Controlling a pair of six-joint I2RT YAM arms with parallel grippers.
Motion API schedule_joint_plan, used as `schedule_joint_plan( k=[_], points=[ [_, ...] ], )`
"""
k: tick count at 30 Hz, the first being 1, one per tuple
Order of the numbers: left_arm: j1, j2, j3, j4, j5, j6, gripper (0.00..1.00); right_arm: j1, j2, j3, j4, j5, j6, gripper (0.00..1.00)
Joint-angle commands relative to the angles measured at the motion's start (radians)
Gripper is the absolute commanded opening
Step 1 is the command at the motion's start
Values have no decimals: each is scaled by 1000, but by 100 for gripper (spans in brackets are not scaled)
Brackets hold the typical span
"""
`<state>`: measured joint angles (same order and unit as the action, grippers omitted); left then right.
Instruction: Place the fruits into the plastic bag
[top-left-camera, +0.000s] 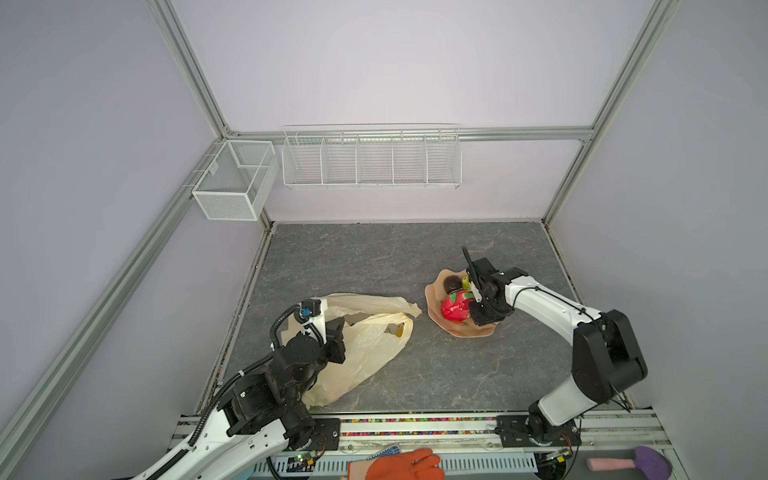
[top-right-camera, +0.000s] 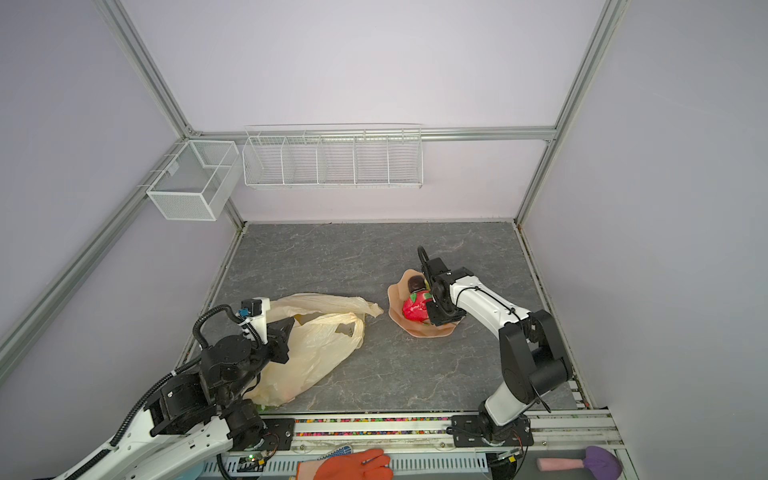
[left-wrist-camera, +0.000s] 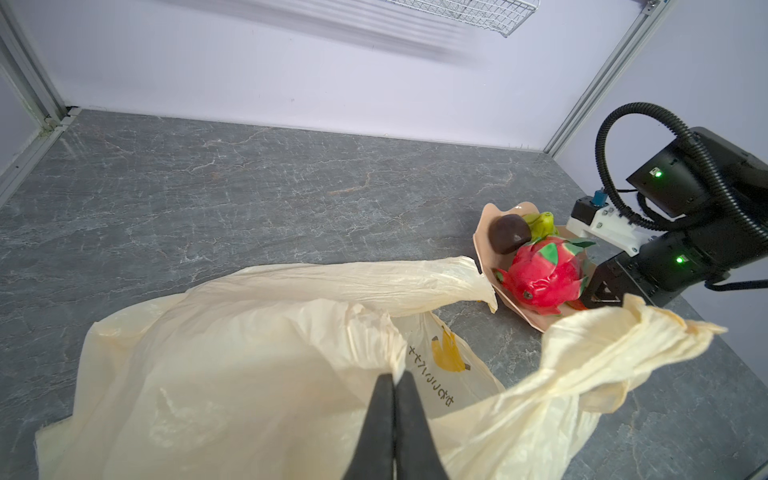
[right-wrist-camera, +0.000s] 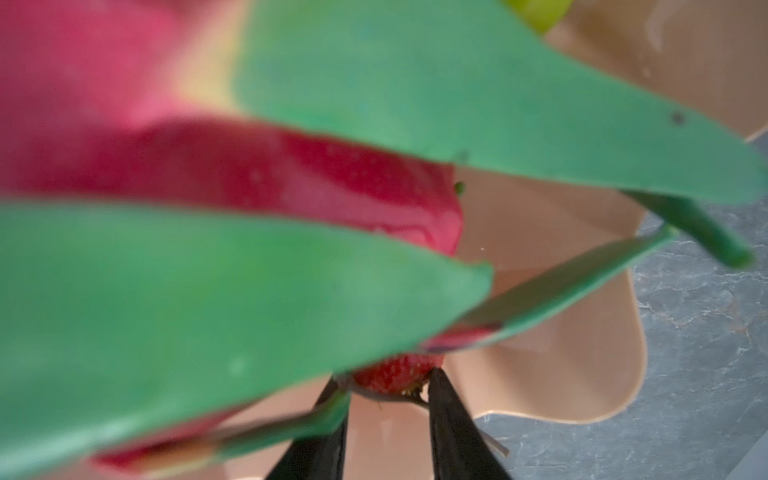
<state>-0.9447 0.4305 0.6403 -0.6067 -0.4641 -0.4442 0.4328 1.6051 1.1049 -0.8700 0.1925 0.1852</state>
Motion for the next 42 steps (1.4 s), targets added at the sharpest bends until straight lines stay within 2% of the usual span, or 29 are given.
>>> schedule_joint_plan(
  k=[1, 6, 9, 18, 21, 29, 31, 35, 39, 42],
  points=[
    [0, -10, -11, -14, -11, -19, 0, -4, -5, -5, -10, -6, 4, 29],
    [0, -13, -13, -12, -12, -19, 0, -4, -15, 10, -24, -2, 6, 28],
    [0, -13, -14, -12, -13, -18, 0, -4, -16, 21, -30, -3, 7, 22],
    [0, -15, -16, -8, -10, -17, 0, -3, -23, 38, -43, -7, 13, 21],
    [1, -13, -16, -8, -8, -18, 0, -5, -19, 45, -51, -8, 16, 16],
    [0, -15, -19, -4, -7, -16, 0, -5, -33, 52, -59, -1, 20, 16],
    [0, -15, -19, -3, -7, -16, 0, -6, -31, 50, -57, -7, 17, 24],
    [0, -15, -19, -3, -5, -16, 0, -7, -21, 46, -48, -15, 16, 49],
    [0, -17, -20, -4, -5, -16, 0, -7, -13, 42, -39, -39, 2, 60],
    [-1, -19, -20, -6, -5, -16, 0, -6, -12, 32, -25, -62, -19, 64]
  ],
)
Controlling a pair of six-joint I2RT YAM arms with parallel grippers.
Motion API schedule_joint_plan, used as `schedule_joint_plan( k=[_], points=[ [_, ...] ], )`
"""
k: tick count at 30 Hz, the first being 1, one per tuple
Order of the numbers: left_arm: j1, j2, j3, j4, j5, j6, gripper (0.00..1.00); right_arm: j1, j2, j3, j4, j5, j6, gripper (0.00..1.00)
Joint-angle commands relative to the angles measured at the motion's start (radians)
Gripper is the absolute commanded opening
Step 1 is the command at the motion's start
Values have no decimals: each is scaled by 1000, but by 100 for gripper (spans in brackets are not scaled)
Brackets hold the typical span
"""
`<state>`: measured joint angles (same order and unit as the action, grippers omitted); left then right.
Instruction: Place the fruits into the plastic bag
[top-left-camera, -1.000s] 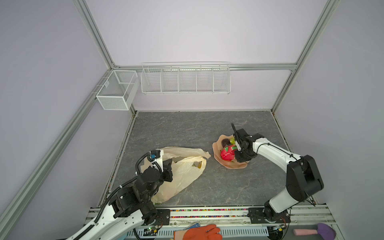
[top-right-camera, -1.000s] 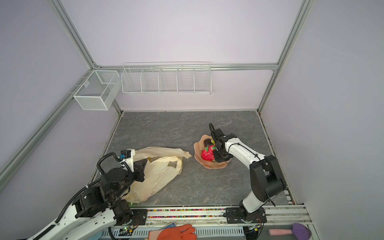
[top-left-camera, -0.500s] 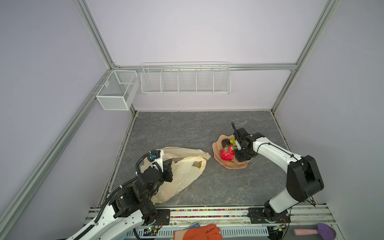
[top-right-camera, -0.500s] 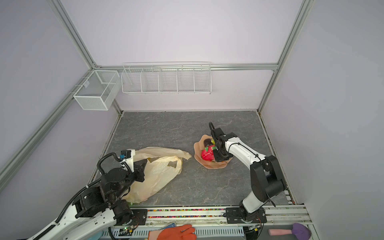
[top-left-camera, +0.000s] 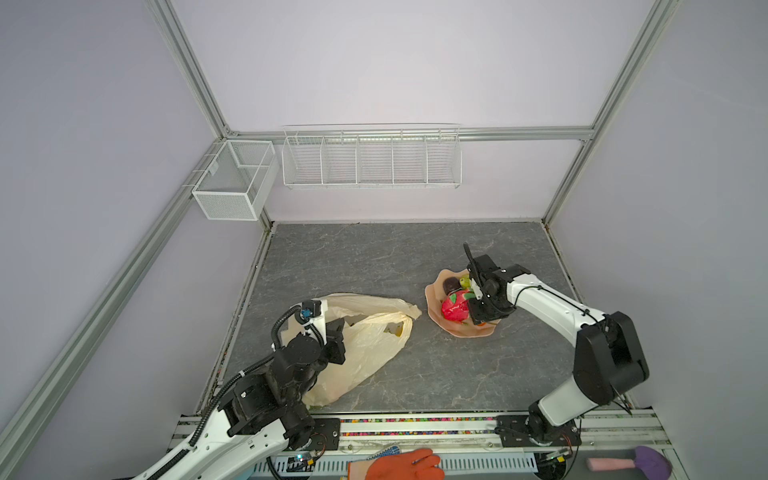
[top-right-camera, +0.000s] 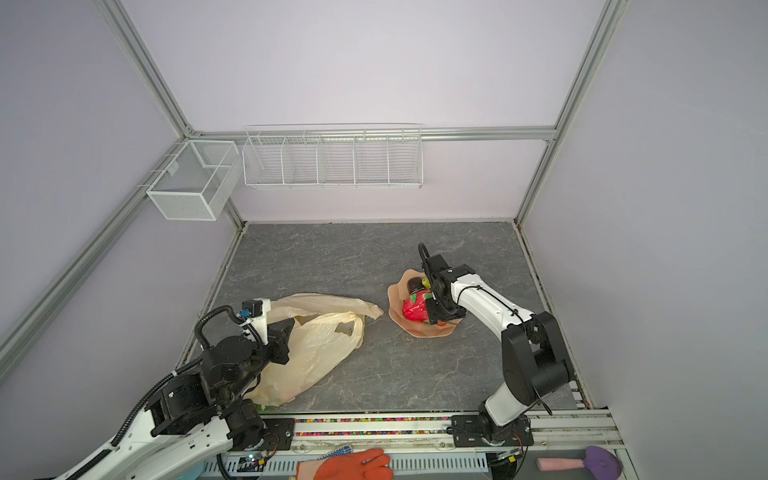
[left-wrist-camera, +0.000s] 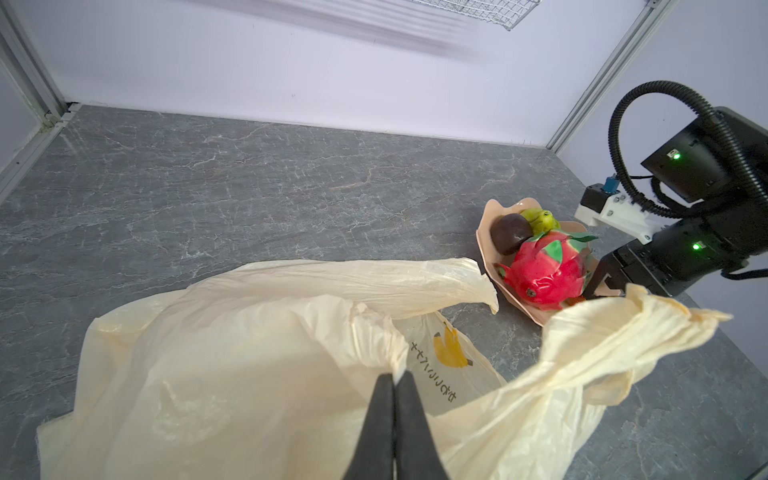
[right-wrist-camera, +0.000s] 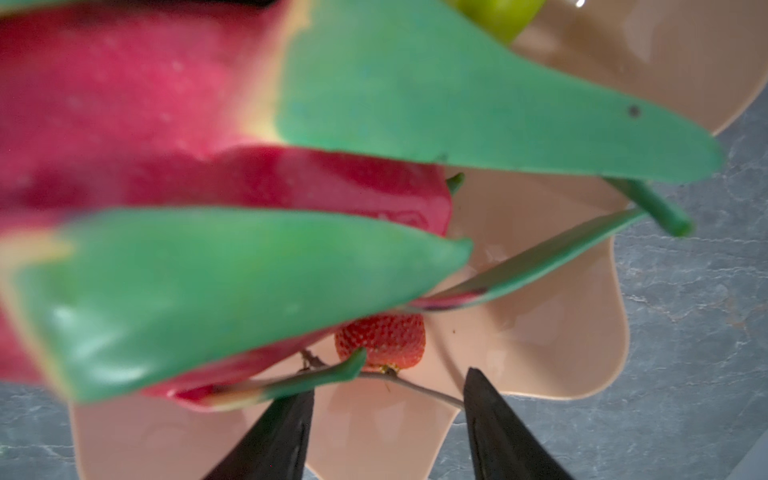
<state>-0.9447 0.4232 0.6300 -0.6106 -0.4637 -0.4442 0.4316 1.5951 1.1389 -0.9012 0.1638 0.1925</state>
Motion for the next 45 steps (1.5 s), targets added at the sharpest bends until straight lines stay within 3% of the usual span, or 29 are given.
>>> schedule_joint_plan(
  k=[1, 12, 21, 32, 45],
  points=[
    [1, -12, -10, -2, -6, -17, 0, -6, -2, -7, 8, -40, -36, 65],
    [0, -12, -10, -3, -12, -18, 0, -4, 31, -31, 24, -58, -86, 75],
    [1, -14, -5, -12, -15, -22, 0, -5, 74, -51, 67, -87, -77, 76],
    [0, -13, -1, -17, -18, -21, 0, -7, 123, -73, 112, -94, -68, 73],
    [0, -14, -4, -16, -25, -21, 0, -5, 106, -103, 146, -106, -57, 56]
  ],
)
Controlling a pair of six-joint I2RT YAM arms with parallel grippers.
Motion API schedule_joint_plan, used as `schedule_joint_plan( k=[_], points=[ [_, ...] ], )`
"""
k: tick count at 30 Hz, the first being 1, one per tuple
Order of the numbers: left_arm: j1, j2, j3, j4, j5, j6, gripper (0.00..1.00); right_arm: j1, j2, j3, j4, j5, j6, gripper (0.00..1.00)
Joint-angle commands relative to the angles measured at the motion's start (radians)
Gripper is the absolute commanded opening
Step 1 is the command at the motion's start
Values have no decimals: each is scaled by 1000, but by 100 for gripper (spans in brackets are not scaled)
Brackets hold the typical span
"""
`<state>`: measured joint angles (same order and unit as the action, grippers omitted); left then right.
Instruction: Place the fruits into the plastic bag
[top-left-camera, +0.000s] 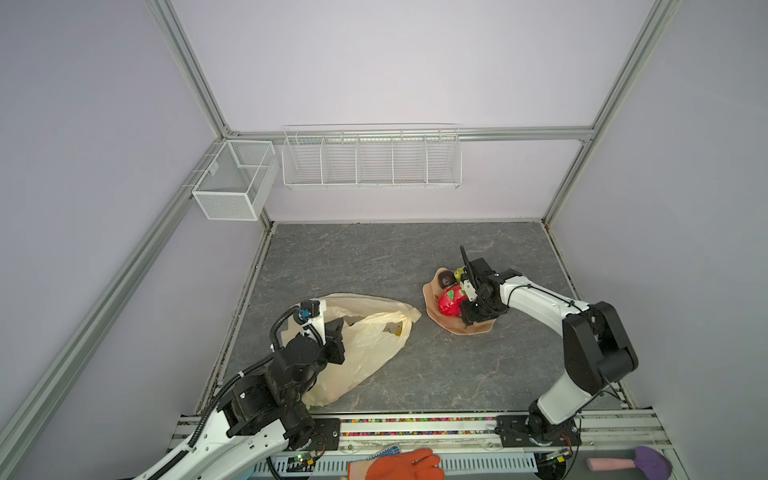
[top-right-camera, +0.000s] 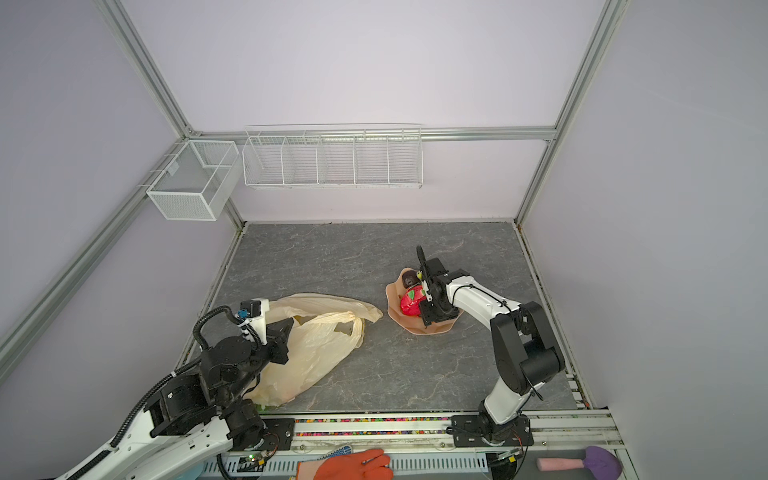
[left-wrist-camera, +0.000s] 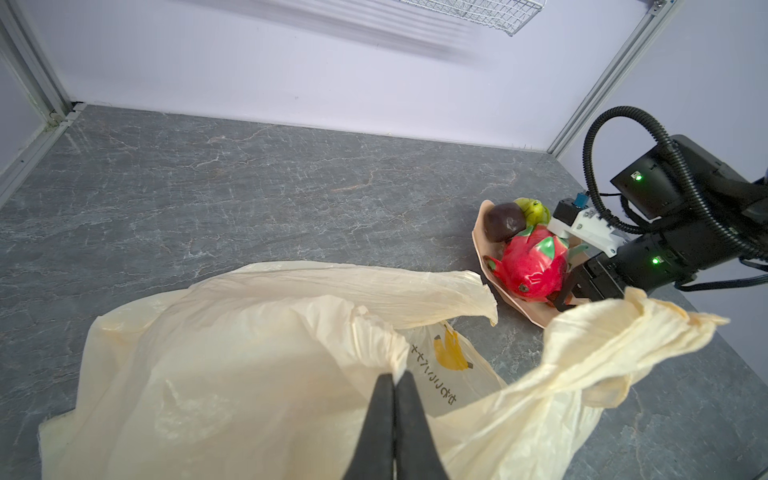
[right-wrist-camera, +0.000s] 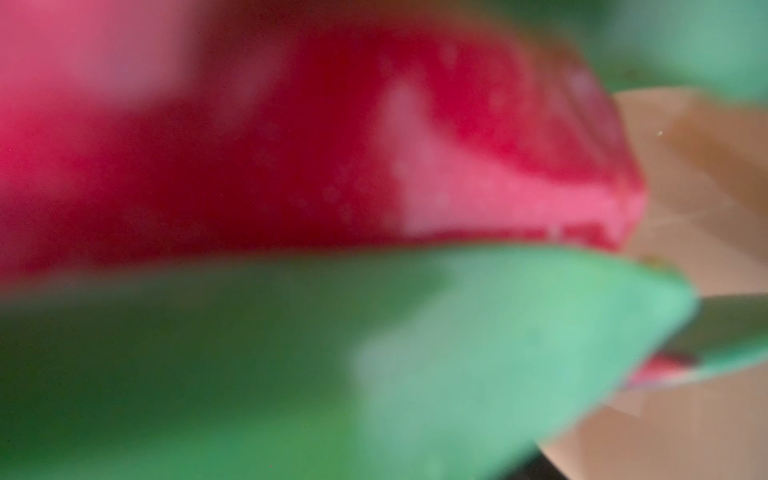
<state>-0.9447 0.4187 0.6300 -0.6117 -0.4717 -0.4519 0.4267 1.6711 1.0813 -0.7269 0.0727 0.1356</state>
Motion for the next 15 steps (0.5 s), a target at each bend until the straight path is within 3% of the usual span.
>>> schedule_joint_plan(
  k=[1, 8, 15],
  points=[
    [0, -9, -4, -16, -17, -14, 0, -1, 28, -44, -30, -14, 1, 54],
    [0, -9, -7, -11, -18, -13, 0, -1, -6, -37, -44, -15, 12, 44],
    [0, -3, -7, -10, -16, -11, 0, -2, -66, -31, -100, -1, 23, 44]
  ],
)
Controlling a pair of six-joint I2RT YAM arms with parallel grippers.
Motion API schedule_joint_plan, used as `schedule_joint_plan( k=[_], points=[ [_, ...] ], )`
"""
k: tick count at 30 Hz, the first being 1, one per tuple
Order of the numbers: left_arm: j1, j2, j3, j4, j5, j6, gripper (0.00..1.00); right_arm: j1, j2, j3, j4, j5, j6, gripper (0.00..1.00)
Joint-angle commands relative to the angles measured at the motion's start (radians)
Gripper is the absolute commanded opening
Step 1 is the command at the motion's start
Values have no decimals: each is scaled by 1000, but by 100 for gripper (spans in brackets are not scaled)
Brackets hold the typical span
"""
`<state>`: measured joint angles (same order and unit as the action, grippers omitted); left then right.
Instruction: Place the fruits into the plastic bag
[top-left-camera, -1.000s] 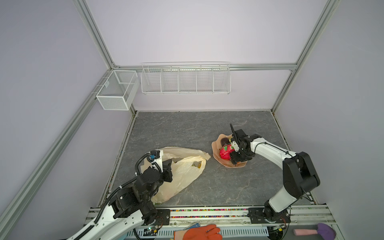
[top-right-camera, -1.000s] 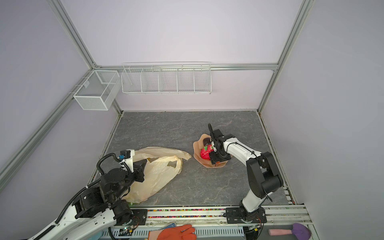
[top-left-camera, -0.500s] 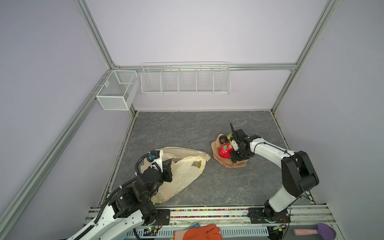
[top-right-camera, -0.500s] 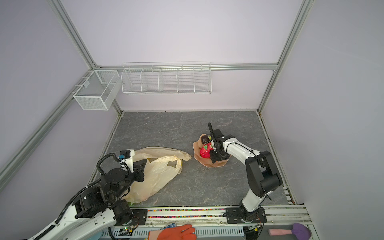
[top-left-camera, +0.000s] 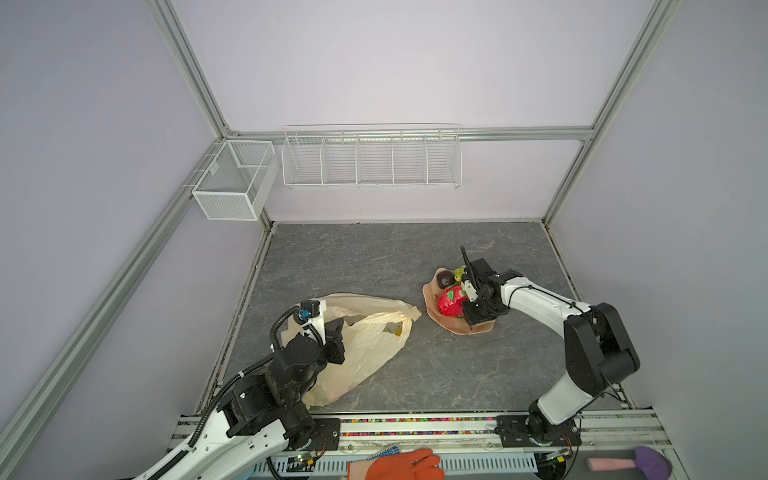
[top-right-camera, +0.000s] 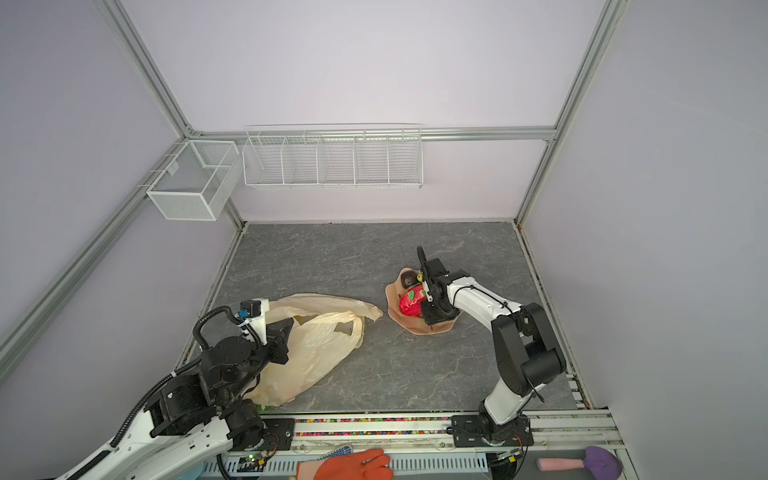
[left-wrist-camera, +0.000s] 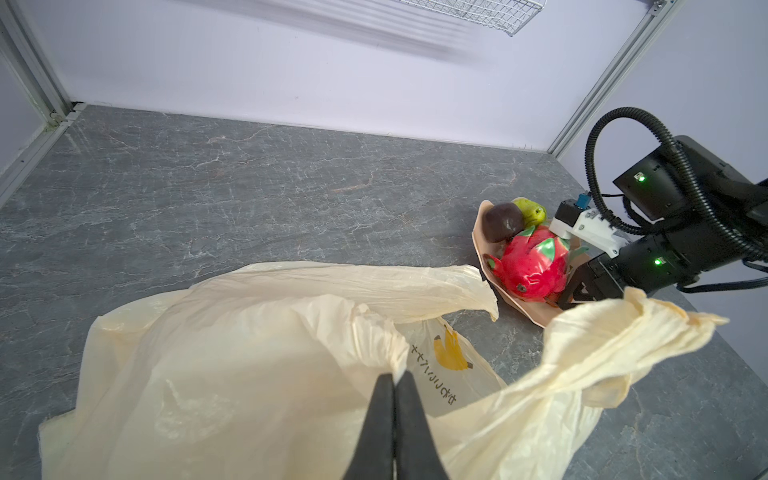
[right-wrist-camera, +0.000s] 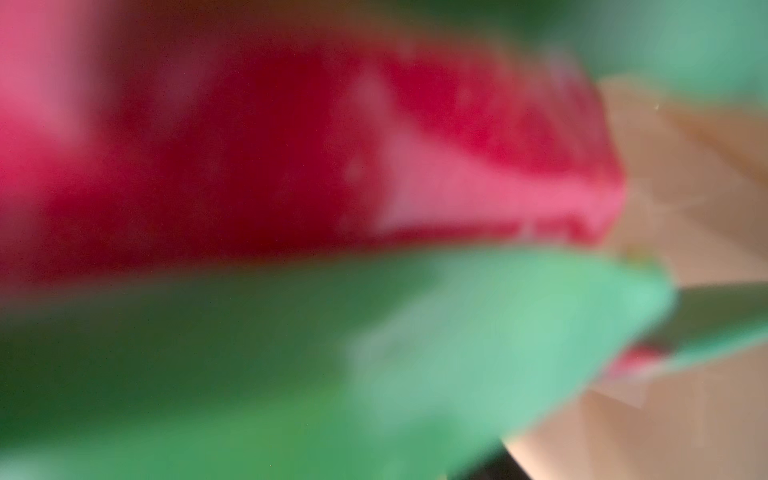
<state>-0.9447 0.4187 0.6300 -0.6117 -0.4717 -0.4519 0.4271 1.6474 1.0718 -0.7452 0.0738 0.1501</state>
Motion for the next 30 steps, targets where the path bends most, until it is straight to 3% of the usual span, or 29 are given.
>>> schedule_joint_plan(
  k=[1, 5, 11, 18, 25, 30],
  points=[
    [0, -3, -7, -8, -16, -11, 0, -1, -57, -20, -91, 3, 12, 45],
    [-1, -1, -9, -7, -12, -12, 0, -1, -103, -5, -112, 11, 24, 49],
    [0, 2, -9, -3, -8, -10, 0, -8, -109, 4, -98, -19, 24, 67],
    [0, -7, -9, -8, -8, -14, 0, -44, -137, -88, 55, -136, 34, 85],
    [1, -6, -8, -8, -6, -14, 0, -111, -143, -180, 187, -217, -11, 85],
    [0, -5, -7, -8, -7, -12, 0, -150, -126, -163, 183, -228, -67, 81]
  ],
)
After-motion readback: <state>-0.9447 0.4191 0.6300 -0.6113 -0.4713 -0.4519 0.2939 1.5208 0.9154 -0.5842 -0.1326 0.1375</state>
